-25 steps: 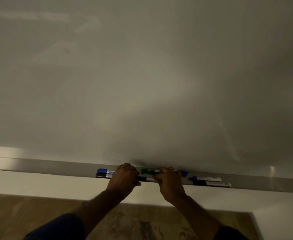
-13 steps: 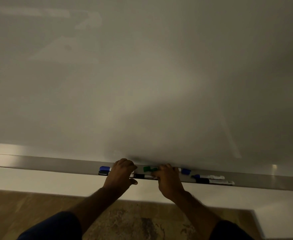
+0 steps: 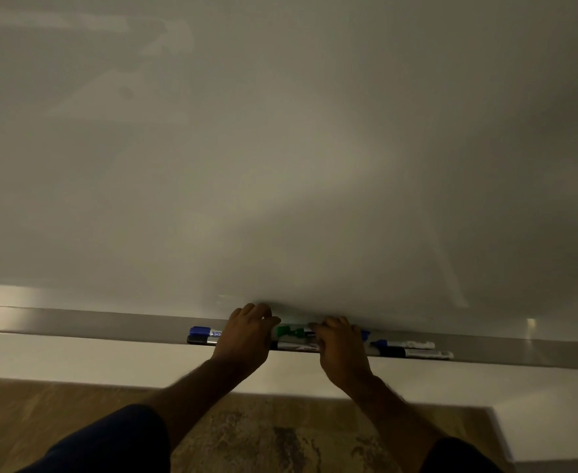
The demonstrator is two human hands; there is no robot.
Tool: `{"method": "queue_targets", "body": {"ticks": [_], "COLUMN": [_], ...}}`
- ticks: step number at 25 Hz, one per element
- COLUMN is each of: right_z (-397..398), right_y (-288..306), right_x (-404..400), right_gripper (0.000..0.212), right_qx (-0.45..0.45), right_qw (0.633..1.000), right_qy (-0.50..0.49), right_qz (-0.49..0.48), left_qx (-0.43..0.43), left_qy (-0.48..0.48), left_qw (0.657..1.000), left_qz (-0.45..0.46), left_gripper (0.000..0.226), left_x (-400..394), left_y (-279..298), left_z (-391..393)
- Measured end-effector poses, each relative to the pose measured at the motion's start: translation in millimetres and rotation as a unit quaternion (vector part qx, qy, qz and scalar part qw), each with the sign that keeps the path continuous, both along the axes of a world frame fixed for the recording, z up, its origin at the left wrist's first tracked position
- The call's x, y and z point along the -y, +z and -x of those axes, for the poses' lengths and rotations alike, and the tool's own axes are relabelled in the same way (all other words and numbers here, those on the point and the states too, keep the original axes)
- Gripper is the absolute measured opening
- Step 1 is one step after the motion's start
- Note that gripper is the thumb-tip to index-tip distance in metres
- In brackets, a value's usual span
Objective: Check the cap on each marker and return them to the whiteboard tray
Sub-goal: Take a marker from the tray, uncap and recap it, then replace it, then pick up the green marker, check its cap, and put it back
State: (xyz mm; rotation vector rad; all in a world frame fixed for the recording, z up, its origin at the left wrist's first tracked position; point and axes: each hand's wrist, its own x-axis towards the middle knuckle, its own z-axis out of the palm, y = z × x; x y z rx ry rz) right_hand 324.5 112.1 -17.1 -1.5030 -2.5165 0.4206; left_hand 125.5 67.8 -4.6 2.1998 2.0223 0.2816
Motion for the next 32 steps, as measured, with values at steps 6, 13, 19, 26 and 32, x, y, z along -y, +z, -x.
{"method": "queue_targets", "body": {"ticks": [6,13,19,26,32], "right_z": [-19.9,-35.6,-42.8,-57.7,-62.0], "right_y": [9.7,7.8,7.6,36.7,89.1], "right_x": [-13.2,-18.5,-18.9,-9.5,-2.9], "right_gripper": [0.021,0.022,0.021,0.004,0.011], "right_qx": [0.033,0.074,0.060,0.020,-0.051], "right_qw": [0.998,0.994,0.996,0.993,0.977], "right_qy": [-0.034,-0.072,-0.059,-0.018,0.013], "right_qz": [0.040,0.040,0.025,-0.117,-0.207], "left_qx": [-0.109,-0.088,-0.055,0.054,0.141], "left_qy": [-0.008,0.046,0.046,-0.043,-0.057], "left_qw": [0.992,0.989,0.994,0.993,0.965], "left_qz": [0.068,0.112,0.084,-0.093,-0.212], "left_gripper": [0.017,0.018,0.019,0.014,0.030], "left_x": [-22.2,-31.0,-31.4,-10.5,8.9], "left_y": [3.6,-2.2,-2.9,30.6,86.6], "left_z": [-19.8,-25.4,-25.9,-5.7,-6.1]}}
